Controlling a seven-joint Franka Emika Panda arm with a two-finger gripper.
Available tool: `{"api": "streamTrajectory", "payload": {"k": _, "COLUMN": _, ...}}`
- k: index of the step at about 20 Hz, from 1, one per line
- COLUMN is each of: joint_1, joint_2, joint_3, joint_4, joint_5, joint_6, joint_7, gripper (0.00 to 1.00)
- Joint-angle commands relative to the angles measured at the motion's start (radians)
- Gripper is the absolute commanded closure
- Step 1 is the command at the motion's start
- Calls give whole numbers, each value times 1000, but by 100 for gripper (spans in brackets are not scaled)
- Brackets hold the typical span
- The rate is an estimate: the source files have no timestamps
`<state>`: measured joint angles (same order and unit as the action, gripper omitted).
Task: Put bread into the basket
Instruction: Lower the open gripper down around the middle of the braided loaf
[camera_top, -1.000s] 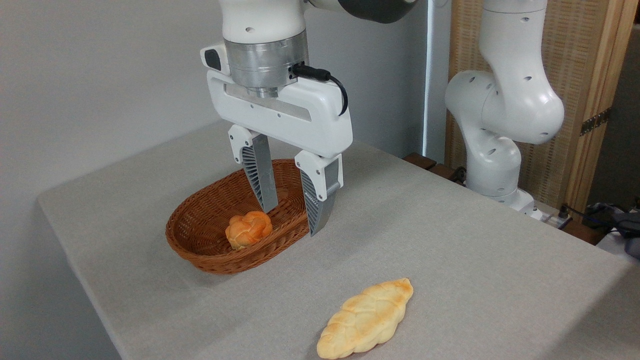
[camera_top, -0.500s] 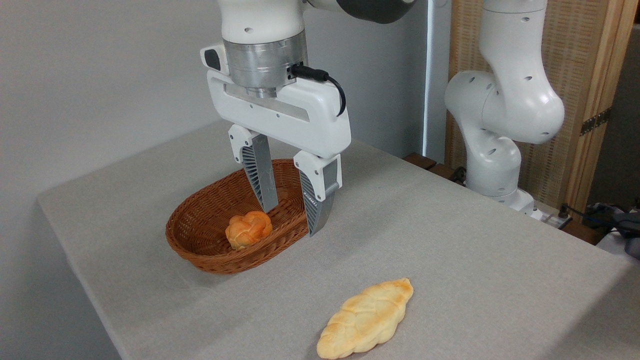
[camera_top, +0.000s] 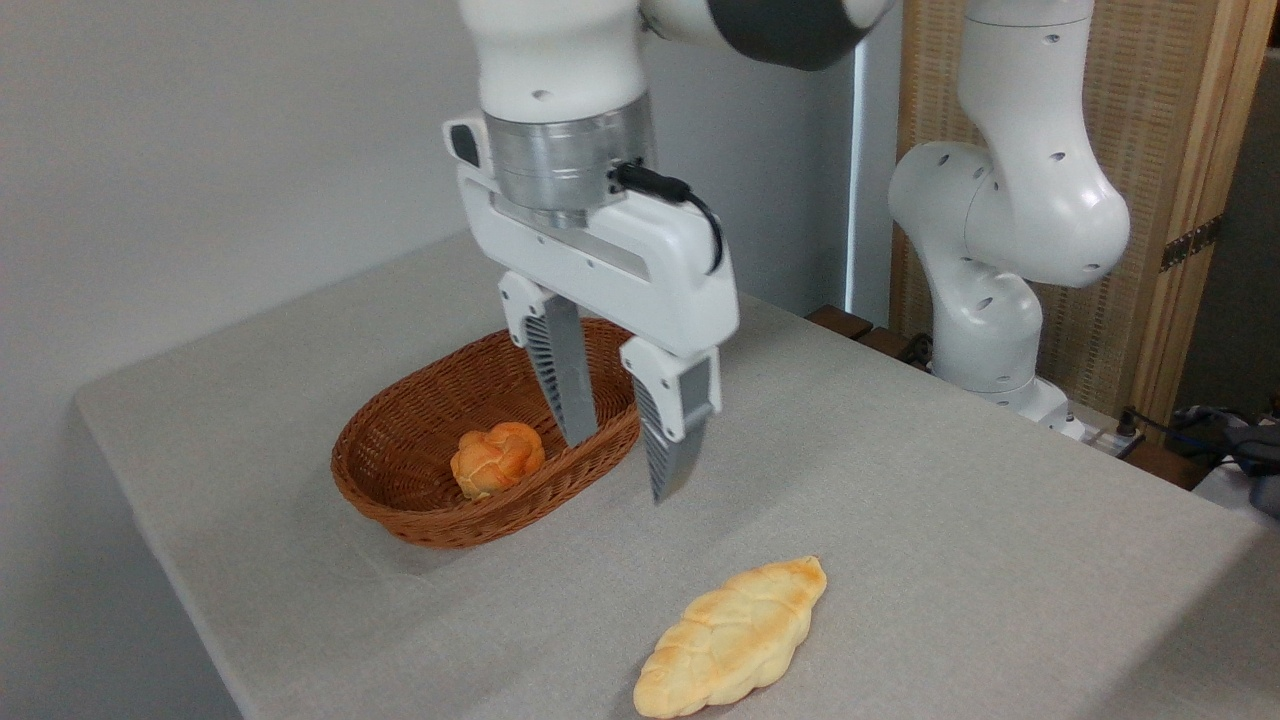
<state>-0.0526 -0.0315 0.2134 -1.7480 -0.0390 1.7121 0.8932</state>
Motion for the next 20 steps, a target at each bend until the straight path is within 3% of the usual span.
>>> {"api": "streamTrajectory", "payload": {"k": 1, "joint_1": -1, "joint_2": -2, "joint_3": 35, "joint_4": -18, "joint_5": 4, "joint_6": 0, "joint_7": 70, "gripper": 0}}
{"api": "streamTrajectory", "payload": {"k": 6, "joint_1": -1, "joint_2": 54, "joint_3": 35, "joint_4": -67, "joint_5": 67, "joint_6": 116, "joint_7": 99, "gripper": 0}}
{"api": "streamTrajectory", "payload": {"k": 12, "joint_1": 2, "joint_2": 71, "joint_3": 38, "joint_4": -186, "joint_5": 76, "joint_6": 271, "joint_7": 99, "gripper": 0}}
{"api": "streamTrajectory", "payload": {"k": 20, "joint_1": 0, "joint_2": 105, "joint_3": 35, "joint_4": -192, "joint_5": 82, "joint_6": 291, "joint_7": 98, "gripper": 0}}
